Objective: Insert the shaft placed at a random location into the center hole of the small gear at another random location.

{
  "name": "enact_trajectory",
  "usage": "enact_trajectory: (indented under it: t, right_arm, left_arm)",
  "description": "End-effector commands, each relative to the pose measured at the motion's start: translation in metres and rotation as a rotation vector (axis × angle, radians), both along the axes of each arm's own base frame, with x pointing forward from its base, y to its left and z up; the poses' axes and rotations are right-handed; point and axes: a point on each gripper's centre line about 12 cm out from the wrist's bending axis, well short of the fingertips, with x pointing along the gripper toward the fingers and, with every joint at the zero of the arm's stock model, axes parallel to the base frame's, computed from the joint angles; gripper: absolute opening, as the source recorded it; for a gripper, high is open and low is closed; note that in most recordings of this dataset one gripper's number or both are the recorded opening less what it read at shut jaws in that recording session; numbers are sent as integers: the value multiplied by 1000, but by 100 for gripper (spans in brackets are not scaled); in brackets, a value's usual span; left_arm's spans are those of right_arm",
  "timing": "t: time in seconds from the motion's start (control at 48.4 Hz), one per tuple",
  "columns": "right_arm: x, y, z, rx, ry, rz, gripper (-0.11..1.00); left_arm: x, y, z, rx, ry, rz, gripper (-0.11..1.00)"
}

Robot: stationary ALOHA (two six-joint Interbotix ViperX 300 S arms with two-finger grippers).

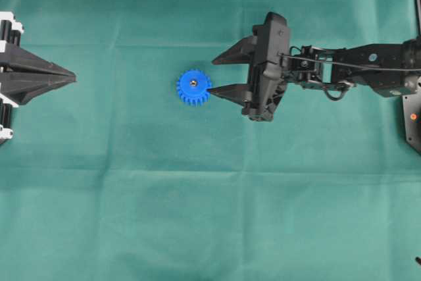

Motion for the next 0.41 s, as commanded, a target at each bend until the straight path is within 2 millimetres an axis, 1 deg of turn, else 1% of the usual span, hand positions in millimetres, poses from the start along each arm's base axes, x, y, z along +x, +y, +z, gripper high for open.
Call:
enact_trajectory:
  t: [0.0, 0.227, 0.393]
  right_arm:
    - [-3, 1, 15, 7, -52, -5, 71]
    - [-13, 3, 16, 8, -52, -4, 71]
    - [-14, 2, 16, 8, -52, -6, 71]
  left_arm:
    - [2, 0, 12, 1, -35, -1, 0]
    - [2, 0, 12, 1, -35, -1, 0]
    - [2, 0, 12, 3, -35, 1, 0]
